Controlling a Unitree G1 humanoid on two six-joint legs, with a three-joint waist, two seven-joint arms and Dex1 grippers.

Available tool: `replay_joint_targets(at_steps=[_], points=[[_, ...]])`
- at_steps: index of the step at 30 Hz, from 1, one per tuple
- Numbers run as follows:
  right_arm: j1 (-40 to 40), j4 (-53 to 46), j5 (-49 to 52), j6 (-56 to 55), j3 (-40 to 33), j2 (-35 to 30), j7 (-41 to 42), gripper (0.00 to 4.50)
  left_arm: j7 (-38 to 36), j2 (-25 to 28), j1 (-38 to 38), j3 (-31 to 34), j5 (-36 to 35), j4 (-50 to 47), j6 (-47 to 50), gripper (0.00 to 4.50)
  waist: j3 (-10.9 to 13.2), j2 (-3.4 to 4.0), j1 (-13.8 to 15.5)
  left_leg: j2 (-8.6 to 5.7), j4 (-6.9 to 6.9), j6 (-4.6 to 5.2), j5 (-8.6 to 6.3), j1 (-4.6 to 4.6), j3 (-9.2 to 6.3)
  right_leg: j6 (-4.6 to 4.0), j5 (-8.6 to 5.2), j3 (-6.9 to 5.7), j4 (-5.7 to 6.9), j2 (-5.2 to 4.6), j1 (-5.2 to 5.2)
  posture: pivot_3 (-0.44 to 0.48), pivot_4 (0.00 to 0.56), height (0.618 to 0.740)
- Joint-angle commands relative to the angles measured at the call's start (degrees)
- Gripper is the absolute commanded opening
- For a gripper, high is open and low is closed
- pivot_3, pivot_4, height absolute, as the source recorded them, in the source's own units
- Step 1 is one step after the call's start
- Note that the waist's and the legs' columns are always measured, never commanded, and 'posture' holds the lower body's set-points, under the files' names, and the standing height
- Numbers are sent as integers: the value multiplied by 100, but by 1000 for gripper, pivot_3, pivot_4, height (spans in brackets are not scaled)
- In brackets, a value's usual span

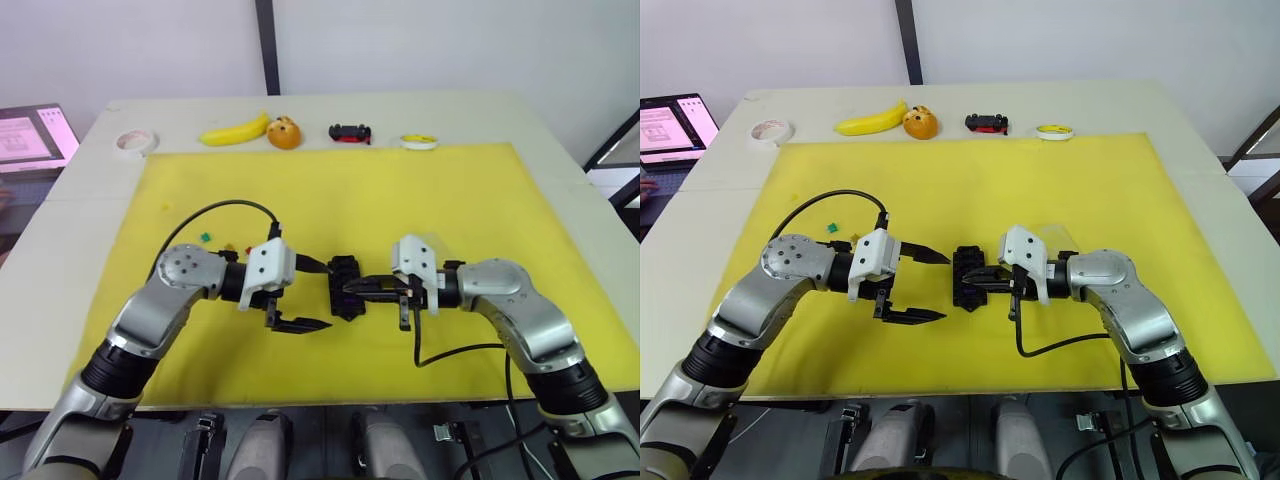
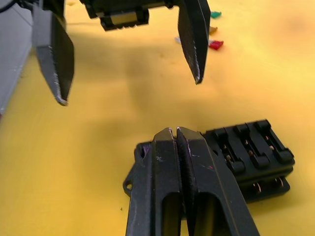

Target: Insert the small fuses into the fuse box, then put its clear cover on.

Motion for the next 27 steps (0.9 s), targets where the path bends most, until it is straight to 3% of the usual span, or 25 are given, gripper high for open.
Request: replay_joint_targets(at_steps=[1, 12, 19, 24, 27], points=[[-16, 58, -297, -7, 182, -188, -42, 80, -22, 6, -27, 31, 29, -11, -141, 4500, 0, 1, 1, 0, 0, 0, 0, 2, 0, 0, 0, 0, 0, 0, 3, 0, 150, 740], [-43, 228, -558, 195, 437, -362, -267, 80, 39, -32, 14, 22, 105, 0, -212, 4500, -10, -1, 5, 0, 0, 8, -5, 28, -3, 0, 0, -2, -6, 0, 37, 0, 150, 740], [-23, -424, 29, 282, -26, -306, -249, 80, 171, -50, 164, 91, 128, -29, -249, 4500, -10, -1, 4, 0, 0, 10, -6, 36, -4, 0, 0, -2, -8, 0, 45, 0, 150, 740], [224, -1531, 883, 1048, -1270, -698, -539, 80, 569, 286, 904, 1036, -633, -669, 591, 4500, -7, 1, -1, 2, -2, 11, -6, 14, -3, 0, 0, 3, -5, -3, 17, 0, 150, 740], [912, -1763, 1138, 1508, -2379, -1073, -761, 80, 963, 434, 1599, 1984, -1284, -1012, 1162, 4500, -7, 0, 26, 7, -4, 11, -6, 13, -6, 0, 0, 1, -6, -7, 18, 0, 150, 740]])
